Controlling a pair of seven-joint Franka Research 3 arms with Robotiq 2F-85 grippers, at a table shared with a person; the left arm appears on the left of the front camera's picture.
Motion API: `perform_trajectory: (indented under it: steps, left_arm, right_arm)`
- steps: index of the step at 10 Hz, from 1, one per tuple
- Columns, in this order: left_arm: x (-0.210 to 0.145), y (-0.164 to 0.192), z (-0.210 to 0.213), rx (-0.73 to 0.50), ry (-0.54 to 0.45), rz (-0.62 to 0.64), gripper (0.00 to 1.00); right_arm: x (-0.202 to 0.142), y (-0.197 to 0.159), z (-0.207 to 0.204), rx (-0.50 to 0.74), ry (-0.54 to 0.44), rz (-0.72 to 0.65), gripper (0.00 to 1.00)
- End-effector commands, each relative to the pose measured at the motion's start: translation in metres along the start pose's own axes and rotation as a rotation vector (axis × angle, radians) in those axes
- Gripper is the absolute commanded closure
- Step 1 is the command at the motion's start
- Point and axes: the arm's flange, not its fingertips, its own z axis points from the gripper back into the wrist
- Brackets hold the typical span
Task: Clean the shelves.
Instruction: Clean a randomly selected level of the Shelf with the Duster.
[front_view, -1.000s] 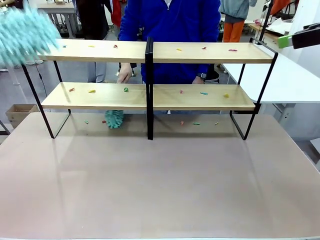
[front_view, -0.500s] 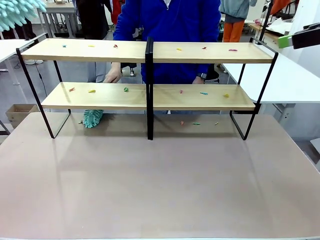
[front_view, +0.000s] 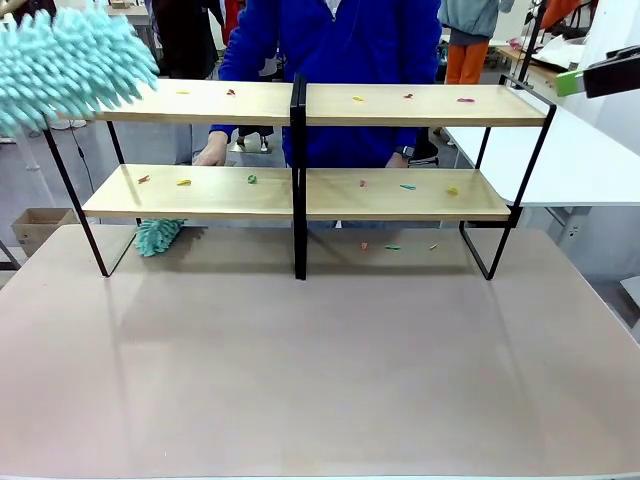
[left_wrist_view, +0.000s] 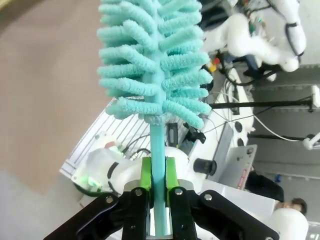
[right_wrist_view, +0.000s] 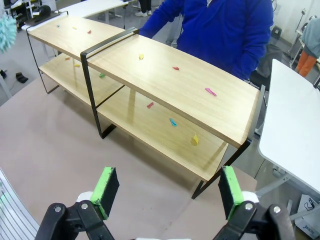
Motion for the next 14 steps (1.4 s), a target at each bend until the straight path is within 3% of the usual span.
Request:
perform_trajectory:
  steps: [1,2,3,4,8,10,11,14]
  left_arm:
    - [0.027,0.002,-0.025,-0.043,0.072,0.017,0.88]
    - [0.044,0.009,-0.042,-0.01,0.135,0.036,0.88]
    - [0.056,0.011,-0.067,-0.079,0.229,0.07,0.88]
    - [0.034,0.011,-0.032,-0.026,0.098,0.018,0.88]
    - [0.042,0.015,-0.04,-0.029,0.125,0.043,0.88]
    - [0.068,0.016,-0.096,0.104,0.207,0.12,0.88]
    - [0.08,0.017,-0.111,0.108,0.227,0.131,0.88]
    - [0.13,0.027,-0.17,0.173,0.179,0.181,0.88]
  right_arm:
    - [0.0,-0.001,0.0,0.0,-0.002,-0.005,0.0]
    - [0.0,-0.001,0.0,0.0,-0.002,-0.005,0.0]
    - [0.0,-0.001,0.0,0.0,-0.002,-0.005,0.0]
    - [0.0,-0.001,0.0,0.0,-0.002,-0.005,0.0]
    - [0.0,-0.001,0.0,0.0,-0.002,-0.005,0.0]
    - [0.0,-0.001,0.0,0.0,-0.002,-0.005,0.0]
    - [0.0,-0.001,0.0,0.0,-0.002,-0.005,0.0]
    - [0.0,-0.001,0.0,0.0,-0.002,-0.005,0.0]
